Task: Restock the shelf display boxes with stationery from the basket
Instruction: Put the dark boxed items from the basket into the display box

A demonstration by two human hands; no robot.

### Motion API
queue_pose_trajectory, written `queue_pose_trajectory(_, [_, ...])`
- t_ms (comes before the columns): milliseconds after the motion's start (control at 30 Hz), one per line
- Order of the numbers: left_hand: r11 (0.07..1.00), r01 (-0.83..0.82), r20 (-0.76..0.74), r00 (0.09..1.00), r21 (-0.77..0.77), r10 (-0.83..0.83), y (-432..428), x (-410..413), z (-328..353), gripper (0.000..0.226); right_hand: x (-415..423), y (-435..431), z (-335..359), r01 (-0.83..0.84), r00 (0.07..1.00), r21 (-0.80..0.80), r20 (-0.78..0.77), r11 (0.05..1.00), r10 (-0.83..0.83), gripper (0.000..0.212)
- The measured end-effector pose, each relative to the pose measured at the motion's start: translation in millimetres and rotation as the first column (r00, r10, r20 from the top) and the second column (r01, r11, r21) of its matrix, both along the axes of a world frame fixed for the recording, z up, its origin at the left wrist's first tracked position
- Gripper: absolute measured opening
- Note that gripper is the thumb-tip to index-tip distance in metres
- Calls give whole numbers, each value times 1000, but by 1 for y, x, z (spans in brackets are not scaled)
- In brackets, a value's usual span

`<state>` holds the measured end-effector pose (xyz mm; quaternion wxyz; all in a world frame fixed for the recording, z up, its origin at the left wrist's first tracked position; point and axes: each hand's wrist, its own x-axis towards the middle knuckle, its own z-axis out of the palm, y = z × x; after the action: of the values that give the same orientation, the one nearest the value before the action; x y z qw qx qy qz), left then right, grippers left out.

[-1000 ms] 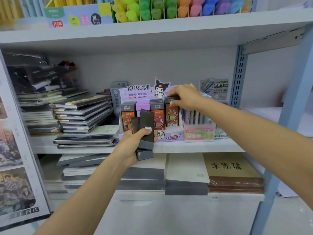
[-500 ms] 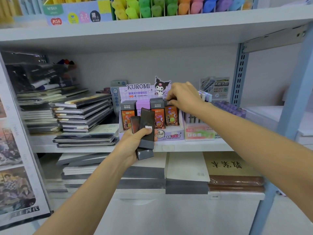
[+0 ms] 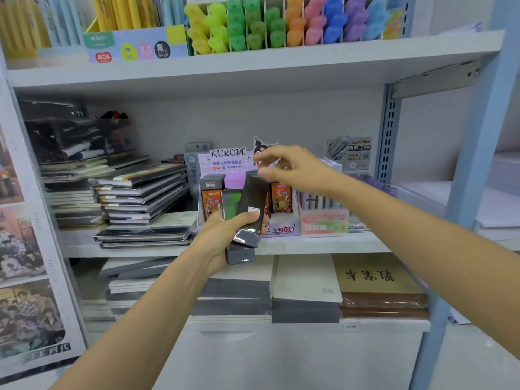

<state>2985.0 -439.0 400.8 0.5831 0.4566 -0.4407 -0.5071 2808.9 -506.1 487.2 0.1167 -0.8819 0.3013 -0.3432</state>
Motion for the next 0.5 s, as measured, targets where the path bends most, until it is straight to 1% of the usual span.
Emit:
queue_pose_trajectory(33, [1000, 19, -1, 1000, -8, -19, 1, -3, 1, 47, 1, 5, -2, -31, 998, 37, -55, 999, 33, 35])
queue_pose_trajectory(67, [999, 43, -4, 999, -15, -43, 3, -5, 3, 49, 0, 7, -3, -45, 997, 61, -67, 997, 49, 34])
queue_pose_trajectory(133, [997, 77, -9, 997, -17, -77, 8, -8, 5, 54, -6, 10, -3, -56, 998, 138, 23, 989, 53, 31])
queue_pose_trajectory(167, [996, 86, -3, 996, -15, -86, 10, -9, 6, 54, -10, 11, -3, -73, 995, 203, 74, 977, 59, 30])
queue_pose_trajectory(233, [995, 96, 8, 995, -6, -96, 13, -8, 8, 42, -16, 14, -6, -133, 987, 330, 127, 934, 96, 31])
queue_pose_trajectory(267, [995, 100, 13, 995, 0, -100, 15, -8, 9, 37, -17, 15, -8, -153, 984, 360, 139, 920, 109, 31])
queue_pose_trajectory(300, [995, 105, 21, 994, 2, -105, 17, -9, 11, 35, -17, 16, -11, -158, 983, 365, 150, 917, 110, 31])
queue_pose_trajectory(400, [993, 113, 12, 994, -31, -113, 20, -12, 17, 45, -20, 19, -13, -144, 970, 329, 233, 933, 67, 31])
queue_pose_trajectory(467, [998, 57, -34, 998, -36, -58, 21, -13, 20, 41, -25, 18, -12, -124, 951, 310, 309, 943, 23, 30])
queue_pose_trajectory(500, [999, 15, -56, 998, -35, -17, 22, -13, 21, 38, -27, 18, -12, -109, 947, 297, 322, 949, 8, 30])
